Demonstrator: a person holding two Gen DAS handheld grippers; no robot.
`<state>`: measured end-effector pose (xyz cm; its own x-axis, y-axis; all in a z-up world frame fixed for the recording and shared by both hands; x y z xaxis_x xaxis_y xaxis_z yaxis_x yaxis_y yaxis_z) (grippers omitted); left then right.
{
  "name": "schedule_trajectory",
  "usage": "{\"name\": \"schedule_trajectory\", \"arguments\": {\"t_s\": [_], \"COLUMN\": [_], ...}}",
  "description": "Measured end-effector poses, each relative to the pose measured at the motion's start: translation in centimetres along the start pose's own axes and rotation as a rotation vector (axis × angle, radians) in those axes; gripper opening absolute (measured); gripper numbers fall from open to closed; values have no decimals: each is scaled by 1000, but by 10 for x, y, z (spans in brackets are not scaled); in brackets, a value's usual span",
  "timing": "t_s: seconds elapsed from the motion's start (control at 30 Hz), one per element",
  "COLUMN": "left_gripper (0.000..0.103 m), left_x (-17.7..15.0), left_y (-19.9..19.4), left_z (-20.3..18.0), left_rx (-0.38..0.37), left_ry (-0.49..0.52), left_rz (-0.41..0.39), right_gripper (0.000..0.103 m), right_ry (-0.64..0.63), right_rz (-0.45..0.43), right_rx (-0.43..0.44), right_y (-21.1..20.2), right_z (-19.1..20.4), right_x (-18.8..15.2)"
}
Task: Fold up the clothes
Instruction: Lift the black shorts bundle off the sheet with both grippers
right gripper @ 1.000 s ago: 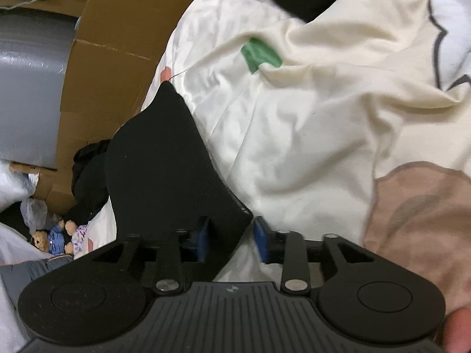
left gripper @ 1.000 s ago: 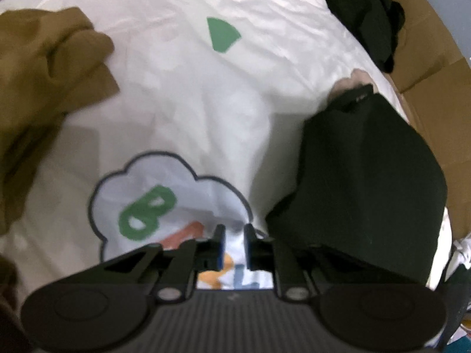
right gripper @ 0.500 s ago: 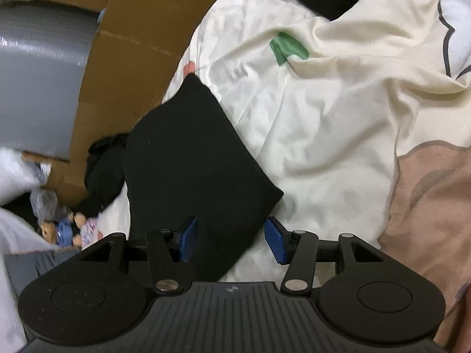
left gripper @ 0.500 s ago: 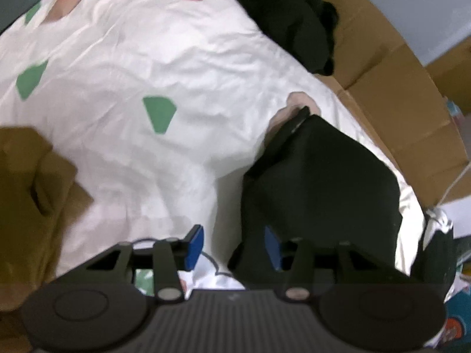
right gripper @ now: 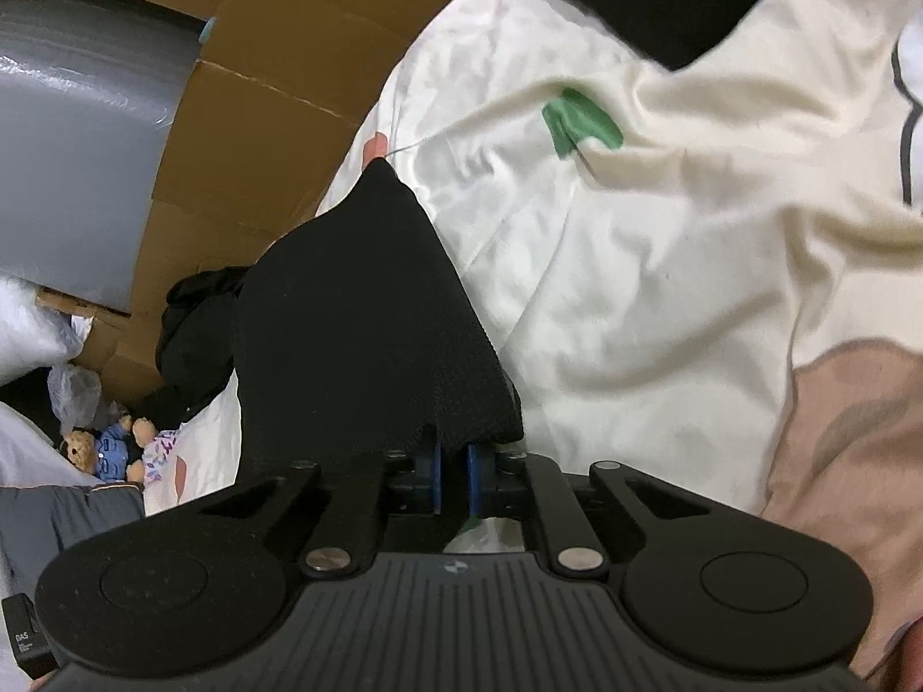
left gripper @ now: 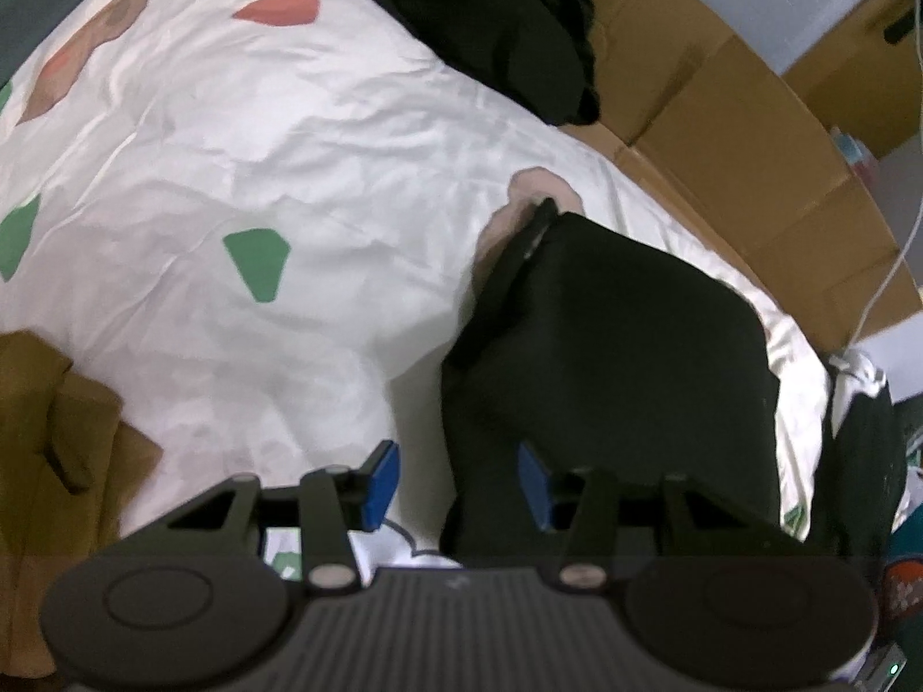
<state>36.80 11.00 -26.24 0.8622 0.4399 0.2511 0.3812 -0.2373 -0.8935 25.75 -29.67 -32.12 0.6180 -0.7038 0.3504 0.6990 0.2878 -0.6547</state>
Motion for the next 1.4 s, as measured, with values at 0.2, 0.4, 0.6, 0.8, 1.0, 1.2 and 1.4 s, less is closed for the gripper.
{"name": "schedule_trajectory", "arguments": {"t_s": [0.2,0.4,0.6,0.8,1.0,1.2,1.4], "left_gripper": [49,49,49,50,50,51,55], "left_x": [-1,-5,-3,1,1,4,6], "left_y": [3,7,12,15,6,-25,-82], "left_z": [-11,-25,-35,-51,-80,-114,-163], "left_rx": [6,0,16,15,13,1,8], "left_ry": [27,70,111,134,190,225,304], "left_rz": [5,18,22,21,27,10,-37], "right_gripper": [8,8,8,8,8,11,39], "right_ry": [-44,-107,-144,-142,-147,-75,-16], "right_rz": [1,28,58,78,84,95,30], "right_rx": [-37,-54,-53,-46,-58,-75,-34], "right_y": [-9,-11,-14,-15,-20,-33,-64], "right_z": [-5,-9,-12,-17,-24,-43,-48], "right_x": [23,46,59,66,81,91,98]}}
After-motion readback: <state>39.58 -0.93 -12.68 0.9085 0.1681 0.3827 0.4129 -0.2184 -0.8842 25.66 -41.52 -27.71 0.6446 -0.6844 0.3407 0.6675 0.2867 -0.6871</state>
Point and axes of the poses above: each gripper's, at about its wrist camera, not at the fingertips, and y roughly the way its jaws point, z to its left, x to its top, the point moved 5 cm from there along y, roughly the way its jaws point, and after that the axes turned 11 degrees about -y, right-handed, at the moved point
